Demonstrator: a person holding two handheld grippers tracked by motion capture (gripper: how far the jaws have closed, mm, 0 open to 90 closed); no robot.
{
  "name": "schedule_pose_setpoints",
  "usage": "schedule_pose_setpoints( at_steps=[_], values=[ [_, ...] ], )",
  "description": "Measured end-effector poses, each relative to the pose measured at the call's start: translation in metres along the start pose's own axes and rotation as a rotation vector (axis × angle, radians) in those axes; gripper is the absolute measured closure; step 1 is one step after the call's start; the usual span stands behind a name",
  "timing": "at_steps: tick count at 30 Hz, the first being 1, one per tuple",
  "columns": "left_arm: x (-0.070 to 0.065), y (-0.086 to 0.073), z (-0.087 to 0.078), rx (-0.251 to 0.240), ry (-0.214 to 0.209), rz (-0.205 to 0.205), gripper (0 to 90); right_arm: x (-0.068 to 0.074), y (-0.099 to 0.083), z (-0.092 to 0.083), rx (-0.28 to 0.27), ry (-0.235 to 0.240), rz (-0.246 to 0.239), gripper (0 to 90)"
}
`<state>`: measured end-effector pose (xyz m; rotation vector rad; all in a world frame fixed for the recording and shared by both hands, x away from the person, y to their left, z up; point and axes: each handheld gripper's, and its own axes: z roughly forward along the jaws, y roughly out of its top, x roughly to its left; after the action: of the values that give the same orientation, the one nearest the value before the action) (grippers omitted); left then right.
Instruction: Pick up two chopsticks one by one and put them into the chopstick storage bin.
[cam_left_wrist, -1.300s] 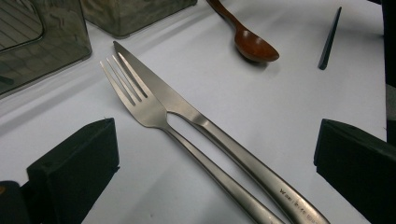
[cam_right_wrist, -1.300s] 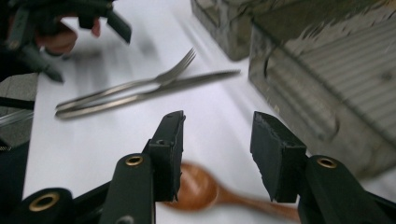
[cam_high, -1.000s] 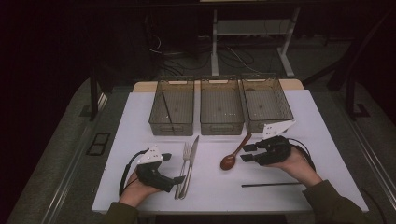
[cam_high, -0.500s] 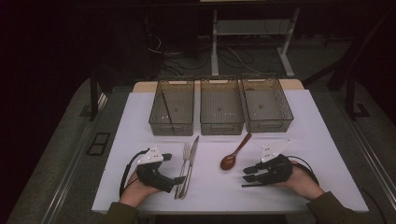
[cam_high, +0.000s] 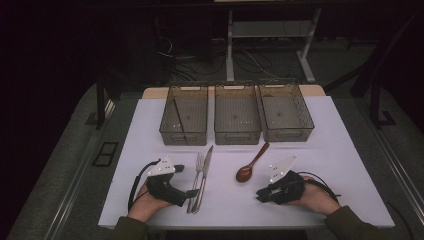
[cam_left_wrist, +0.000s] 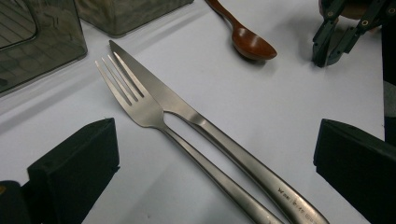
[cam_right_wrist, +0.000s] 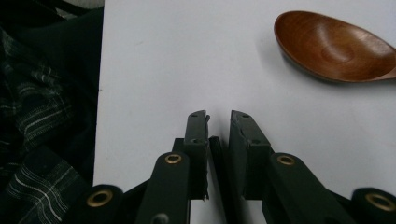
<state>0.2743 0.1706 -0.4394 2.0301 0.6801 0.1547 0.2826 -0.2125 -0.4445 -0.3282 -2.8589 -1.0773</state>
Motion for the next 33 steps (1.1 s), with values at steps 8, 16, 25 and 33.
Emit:
schedule_pose_setpoints(
  at_steps=[8,16,25,33],
  values=[
    [0.0,0.0,0.0,0.001,-0.001,0.001,0.0,0.001,0.0,0.001,0.004,-0.004,-0.025,80.1],
    [0.0,0.0,0.0,0.0,-0.001,0.001,0.0,0.001,0.0,0.001,0.007,-0.003,-0.041,82.3],
    [0.0,0.0,-0.001,-0.003,0.002,0.001,0.0,-0.002,0.0,-0.007,-0.028,-0.034,-0.037,82.9],
    [0.0,0.0,-0.001,-0.005,0.003,0.001,0.0,-0.015,0.003,-0.016,-0.067,-0.092,0.015,83.3]
  ],
)
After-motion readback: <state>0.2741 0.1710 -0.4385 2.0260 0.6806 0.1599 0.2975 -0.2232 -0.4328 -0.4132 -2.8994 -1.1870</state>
